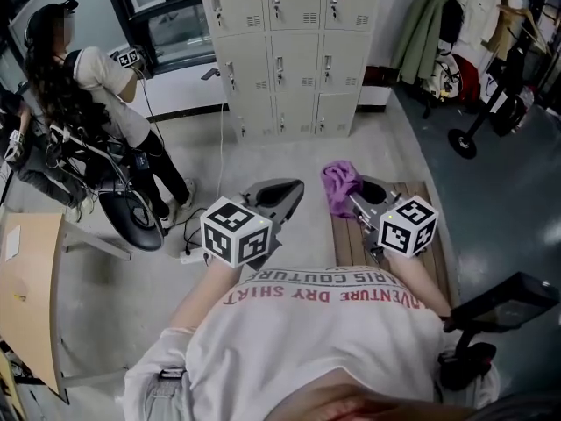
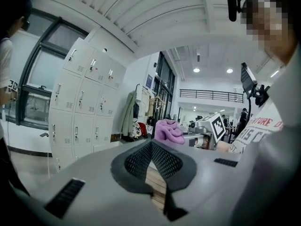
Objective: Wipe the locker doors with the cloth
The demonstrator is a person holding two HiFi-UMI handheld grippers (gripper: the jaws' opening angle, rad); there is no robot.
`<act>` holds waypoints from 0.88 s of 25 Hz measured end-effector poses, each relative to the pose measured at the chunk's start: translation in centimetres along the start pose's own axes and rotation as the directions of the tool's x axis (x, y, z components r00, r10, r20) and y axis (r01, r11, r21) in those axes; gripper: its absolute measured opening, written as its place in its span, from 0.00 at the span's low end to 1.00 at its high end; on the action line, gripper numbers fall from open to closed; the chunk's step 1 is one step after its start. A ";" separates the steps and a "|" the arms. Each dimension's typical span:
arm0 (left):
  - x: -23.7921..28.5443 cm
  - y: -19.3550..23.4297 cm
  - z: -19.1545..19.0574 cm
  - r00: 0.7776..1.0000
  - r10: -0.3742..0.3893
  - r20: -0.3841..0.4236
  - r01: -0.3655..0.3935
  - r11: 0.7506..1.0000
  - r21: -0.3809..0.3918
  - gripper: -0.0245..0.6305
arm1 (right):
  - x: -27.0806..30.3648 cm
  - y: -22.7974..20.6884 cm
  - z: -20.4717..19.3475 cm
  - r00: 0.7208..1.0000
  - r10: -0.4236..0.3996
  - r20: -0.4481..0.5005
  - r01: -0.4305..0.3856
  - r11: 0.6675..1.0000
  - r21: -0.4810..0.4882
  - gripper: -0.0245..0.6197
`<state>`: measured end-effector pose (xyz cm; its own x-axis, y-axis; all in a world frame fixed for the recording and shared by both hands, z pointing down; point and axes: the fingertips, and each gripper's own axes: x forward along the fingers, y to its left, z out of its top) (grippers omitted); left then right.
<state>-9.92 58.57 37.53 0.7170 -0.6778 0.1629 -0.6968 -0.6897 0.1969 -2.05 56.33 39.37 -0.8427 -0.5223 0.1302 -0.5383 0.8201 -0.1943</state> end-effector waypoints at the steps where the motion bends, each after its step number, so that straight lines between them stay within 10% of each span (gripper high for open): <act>1: -0.2 0.1 0.2 1.000 -0.003 -0.002 0.003 1.000 -0.003 0.04 | 0.1 0.3 0.2 1.000 0.001 0.002 -0.001 1.000 0.002 0.12; 22: -1.3 0.6 3.0 1.000 0.001 0.014 -0.001 1.000 0.027 0.04 | 1.2 2.0 2.7 0.998 0.032 0.048 -0.032 0.999 -0.013 0.12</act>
<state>-11.29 58.29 34.49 0.7162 -0.6816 0.1498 -0.6978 -0.6958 0.1702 -4.19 56.72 36.47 -0.8590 -0.5061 0.0769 -0.5111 0.8392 -0.1859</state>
